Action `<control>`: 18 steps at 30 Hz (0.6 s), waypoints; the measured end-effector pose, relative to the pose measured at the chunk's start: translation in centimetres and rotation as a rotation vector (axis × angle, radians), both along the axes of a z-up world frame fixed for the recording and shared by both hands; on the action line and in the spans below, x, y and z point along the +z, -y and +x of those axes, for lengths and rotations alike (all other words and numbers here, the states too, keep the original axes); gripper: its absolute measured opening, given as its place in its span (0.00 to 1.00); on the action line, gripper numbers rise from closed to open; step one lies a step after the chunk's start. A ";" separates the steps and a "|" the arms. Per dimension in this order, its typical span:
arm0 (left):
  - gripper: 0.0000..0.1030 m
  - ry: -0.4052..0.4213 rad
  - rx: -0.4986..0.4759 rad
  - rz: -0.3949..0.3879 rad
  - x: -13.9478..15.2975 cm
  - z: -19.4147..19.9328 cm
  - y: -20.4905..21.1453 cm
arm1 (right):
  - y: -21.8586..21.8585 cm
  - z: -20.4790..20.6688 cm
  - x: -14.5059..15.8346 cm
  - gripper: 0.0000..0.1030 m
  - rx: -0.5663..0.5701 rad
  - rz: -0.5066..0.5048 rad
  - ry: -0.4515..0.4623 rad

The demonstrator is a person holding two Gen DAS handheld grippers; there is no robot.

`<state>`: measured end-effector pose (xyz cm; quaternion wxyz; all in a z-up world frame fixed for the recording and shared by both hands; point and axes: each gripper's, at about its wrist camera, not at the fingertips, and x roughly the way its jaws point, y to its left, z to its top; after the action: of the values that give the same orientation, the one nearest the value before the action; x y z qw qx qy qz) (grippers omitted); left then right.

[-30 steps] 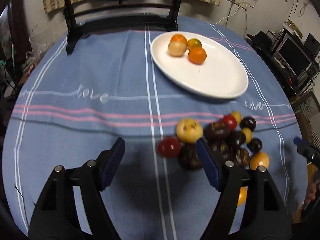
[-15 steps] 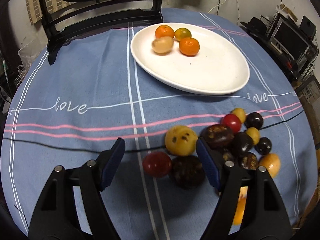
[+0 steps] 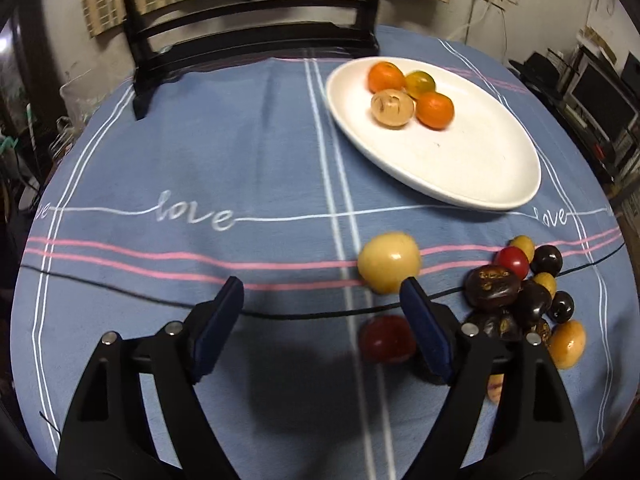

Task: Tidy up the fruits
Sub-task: 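Grasp the yellow round fruit with the left tool while the right tool grasps the pale round fruit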

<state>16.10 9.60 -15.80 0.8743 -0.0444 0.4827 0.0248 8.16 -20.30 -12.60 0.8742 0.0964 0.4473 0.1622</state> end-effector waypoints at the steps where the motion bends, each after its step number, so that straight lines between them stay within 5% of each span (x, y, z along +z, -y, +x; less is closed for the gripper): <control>1: 0.80 0.003 0.000 -0.009 0.1 -0.2 -0.3 | -0.1 0.1 0.0 0.88 0.007 0.000 -0.001; 10: 0.77 -0.012 -0.017 -0.047 -1.0 1.9 0.5 | -0.4 0.3 -0.3 0.88 0.022 -0.007 -0.018; 14: 0.63 -0.039 -0.040 -0.094 -1.7 3.2 0.7 | -0.2 0.4 -0.5 0.88 0.009 -0.008 -0.028; 18: 0.59 -0.052 -0.061 -0.095 -2.3 3.8 1.3 | -0.2 0.5 -0.7 0.88 0.005 -0.012 -0.039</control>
<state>19.85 8.29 -18.10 0.8587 -0.0705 0.5071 -0.0236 8.64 -20.12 -13.31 0.8655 0.0932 0.4655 0.1596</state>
